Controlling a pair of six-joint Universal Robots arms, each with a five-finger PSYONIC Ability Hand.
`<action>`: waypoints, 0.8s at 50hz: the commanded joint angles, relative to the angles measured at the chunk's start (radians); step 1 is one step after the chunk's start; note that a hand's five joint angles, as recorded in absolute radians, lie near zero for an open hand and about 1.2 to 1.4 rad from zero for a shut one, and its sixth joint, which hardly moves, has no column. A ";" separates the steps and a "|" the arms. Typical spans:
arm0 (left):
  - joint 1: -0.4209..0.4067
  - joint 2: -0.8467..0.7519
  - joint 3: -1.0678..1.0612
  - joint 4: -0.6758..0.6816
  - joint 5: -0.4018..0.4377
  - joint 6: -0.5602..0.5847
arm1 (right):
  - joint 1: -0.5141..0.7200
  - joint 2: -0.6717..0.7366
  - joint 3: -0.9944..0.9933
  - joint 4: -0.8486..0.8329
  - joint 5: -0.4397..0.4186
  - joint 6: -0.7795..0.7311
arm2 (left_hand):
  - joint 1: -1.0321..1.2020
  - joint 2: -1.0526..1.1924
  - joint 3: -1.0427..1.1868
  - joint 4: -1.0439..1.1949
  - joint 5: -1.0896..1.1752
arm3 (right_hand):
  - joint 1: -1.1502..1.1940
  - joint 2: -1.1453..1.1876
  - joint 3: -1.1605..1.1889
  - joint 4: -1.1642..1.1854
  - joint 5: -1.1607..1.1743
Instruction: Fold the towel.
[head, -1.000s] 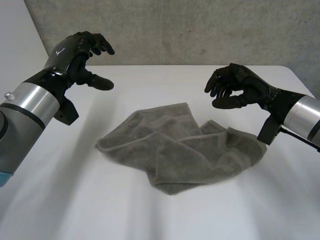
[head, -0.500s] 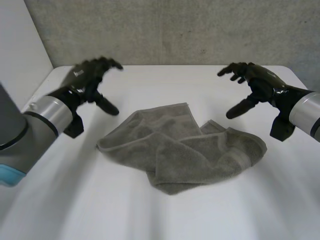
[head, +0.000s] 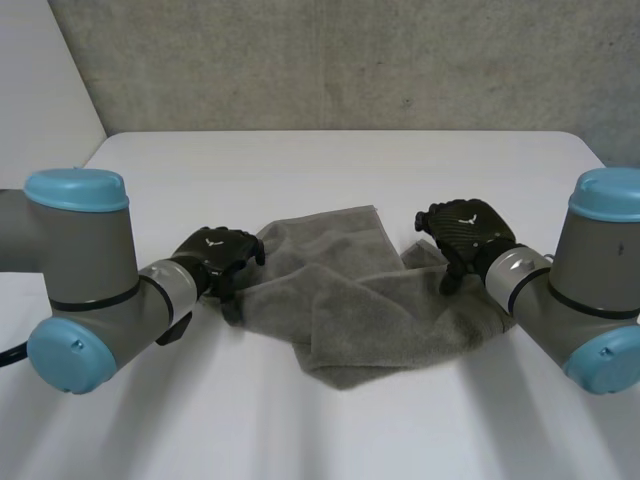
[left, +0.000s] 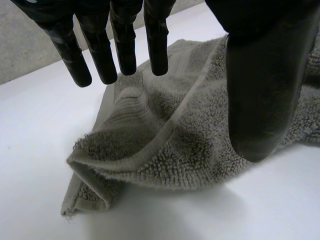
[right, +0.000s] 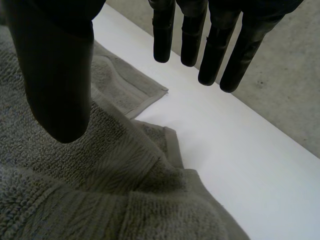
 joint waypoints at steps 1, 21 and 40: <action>-0.001 -0.065 0.029 0.017 -0.045 0.002 | 0.018 0.039 -0.003 -0.004 -0.004 -0.046 | 0.022 0.017 0.016 0.022 0.009 | 0.103 0.088 0.092 0.080 0.073; -0.001 -0.104 0.032 0.013 -0.088 0.045 | 0.018 0.059 -0.009 -0.004 -0.004 -0.053 | 0.312 0.308 0.307 0.313 0.299 | 0.518 0.502 0.506 0.494 0.487; -0.004 -0.105 0.032 0.017 -0.119 0.063 | 0.009 0.099 -0.022 -0.004 -0.013 -0.077 | 0.195 0.190 0.190 0.195 0.182 | 0.066 0.050 0.054 0.042 0.035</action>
